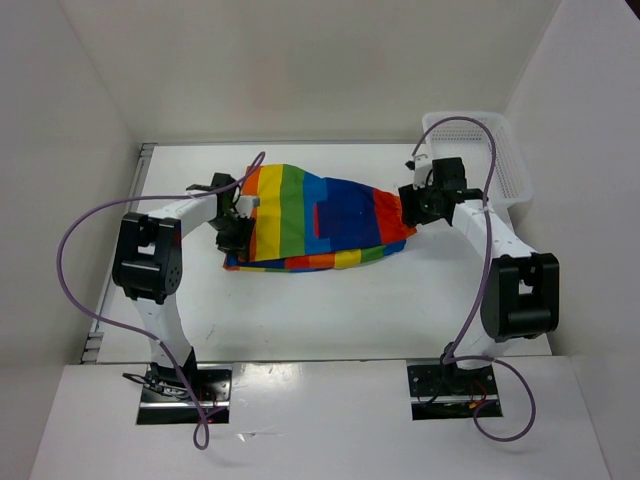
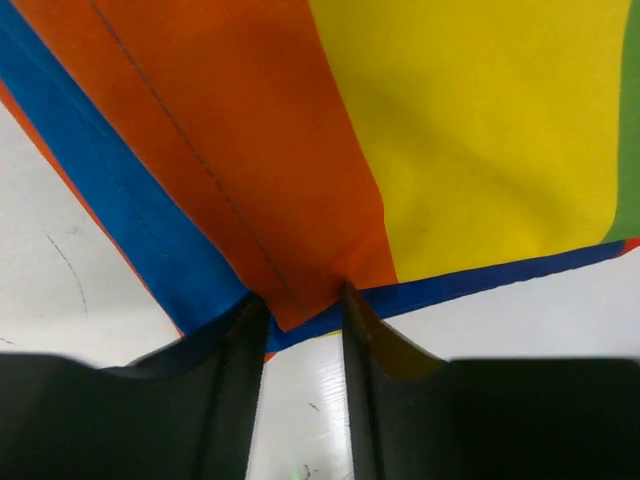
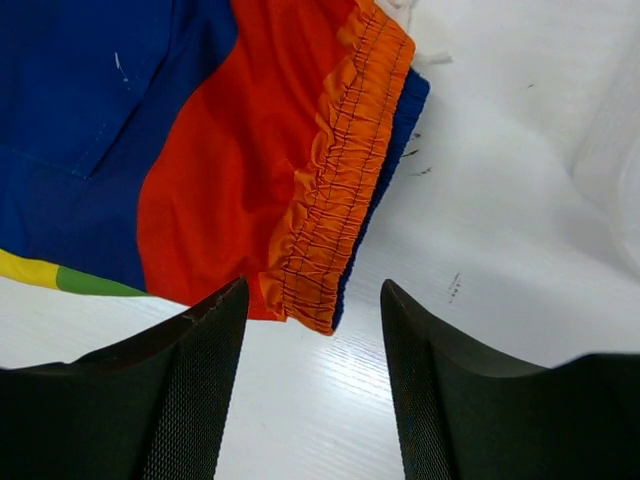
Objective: Fold and stack the shorts
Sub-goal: Fold the shorts
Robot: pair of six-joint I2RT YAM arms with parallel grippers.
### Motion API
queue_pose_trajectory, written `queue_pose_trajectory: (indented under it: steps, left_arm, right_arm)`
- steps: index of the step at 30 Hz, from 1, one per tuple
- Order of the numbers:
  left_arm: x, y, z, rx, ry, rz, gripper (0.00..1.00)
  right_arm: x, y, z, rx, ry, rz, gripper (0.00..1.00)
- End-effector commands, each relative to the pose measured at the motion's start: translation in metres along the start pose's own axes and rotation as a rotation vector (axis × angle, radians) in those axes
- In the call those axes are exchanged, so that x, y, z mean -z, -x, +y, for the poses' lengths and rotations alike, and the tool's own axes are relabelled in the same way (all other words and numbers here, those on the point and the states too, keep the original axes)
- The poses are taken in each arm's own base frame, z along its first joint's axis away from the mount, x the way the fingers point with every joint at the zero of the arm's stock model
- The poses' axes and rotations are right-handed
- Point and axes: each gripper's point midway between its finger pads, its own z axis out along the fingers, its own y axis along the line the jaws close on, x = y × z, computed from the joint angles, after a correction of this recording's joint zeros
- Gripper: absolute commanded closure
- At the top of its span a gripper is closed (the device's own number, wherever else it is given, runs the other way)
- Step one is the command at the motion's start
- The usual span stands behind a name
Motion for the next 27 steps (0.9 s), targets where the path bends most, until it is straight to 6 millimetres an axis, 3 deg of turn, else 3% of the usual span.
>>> queue_pose_trajectory:
  steps: [1,2,3,7,13,15,16,18,21,24,26,27]
  left_arm:
    - [-0.008,-0.002,-0.008,0.001,-0.057,0.019,0.6]
    - [-0.007,0.002,-0.008,-0.002,-0.056,0.009,0.73]
    - [-0.01,0.0,-0.01,0.001,-0.07,0.018,0.79]
    - [-0.007,0.008,-0.012,-0.004,-0.078,0.0,0.94]
    - [0.004,0.014,-0.012,-0.01,-0.066,-0.022,0.95]
    - [0.01,0.019,-0.011,-0.016,-0.054,-0.042,0.94]
    - [0.012,0.023,-0.011,-0.019,-0.053,-0.052,0.92]
    - [0.012,0.02,-0.012,-0.017,-0.054,-0.043,0.8]
    - [0.012,0.02,-0.012,-0.017,-0.054,-0.043,0.73]
    - [0.012,0.02,-0.012,-0.017,-0.054,-0.043,0.73]
    - [0.012,0.02,-0.012,-0.017,-0.054,-0.043,0.79]
    - [0.012,0.023,-0.011,-0.019,-0.053,-0.052,0.82]
  right_arm:
    - [-0.01,0.002,-0.004,-0.103,0.021,-0.038,0.39]
    - [-0.012,0.001,0.001,-0.117,0.046,-0.033,0.37]
    - [-0.014,-0.003,0.004,-0.119,0.057,-0.025,0.31]
    - [-0.019,-0.015,0.009,-0.147,0.077,0.004,0.28]
    - [-0.029,-0.031,0.019,-0.207,0.117,0.03,0.28]
    - [-0.032,-0.028,0.021,-0.205,0.137,0.017,0.34]
    - [-0.036,-0.029,0.021,-0.206,0.138,0.02,0.44]
    - [-0.037,-0.021,0.017,-0.191,0.126,0.006,0.53]
    - [-0.037,-0.017,0.011,-0.179,0.102,-0.001,0.65]
    - [-0.034,-0.017,0.01,-0.179,0.111,0.004,0.7]
    - [-0.031,-0.014,0.014,-0.177,0.134,-0.009,0.74]
    - [-0.031,-0.014,0.014,-0.166,0.134,-0.01,0.8]
